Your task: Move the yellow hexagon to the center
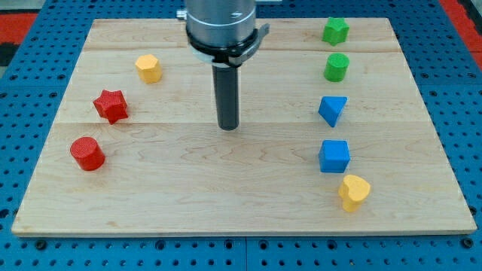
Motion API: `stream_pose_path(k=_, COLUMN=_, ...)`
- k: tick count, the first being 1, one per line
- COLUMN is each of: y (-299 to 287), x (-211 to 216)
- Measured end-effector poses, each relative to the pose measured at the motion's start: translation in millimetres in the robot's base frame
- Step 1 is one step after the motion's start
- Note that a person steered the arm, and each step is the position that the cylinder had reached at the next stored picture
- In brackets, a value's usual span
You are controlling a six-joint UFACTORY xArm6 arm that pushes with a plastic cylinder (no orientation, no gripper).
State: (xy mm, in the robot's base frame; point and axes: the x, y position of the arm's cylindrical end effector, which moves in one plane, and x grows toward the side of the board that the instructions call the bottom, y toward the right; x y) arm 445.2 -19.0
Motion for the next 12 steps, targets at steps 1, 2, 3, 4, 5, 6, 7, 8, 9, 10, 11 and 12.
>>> stream_pose_path(k=1, y=-16.2, x=-17.5)
stream_pose_path(k=2, y=-61.6, x=-55.2)
stream_pose_path(k=3, y=-87.4, x=-71.3)
stream_pose_path(k=4, y=-166.7, x=-71.3)
stream_pose_path(k=5, y=-208.3, x=-76.0)
stream_pose_path(k=6, y=-208.3, x=-124.9)
stream_pose_path(k=7, y=-164.9, x=-132.7)
stream_pose_path(k=8, y=-124.4, x=-121.9)
stream_pose_path(k=9, y=-131.8, x=-116.5)
stream_pose_path(k=10, y=-139.0, x=-103.0)
stream_pose_path(k=11, y=-95.5, x=-105.5)
stream_pose_path(k=12, y=-77.5, x=-105.5)
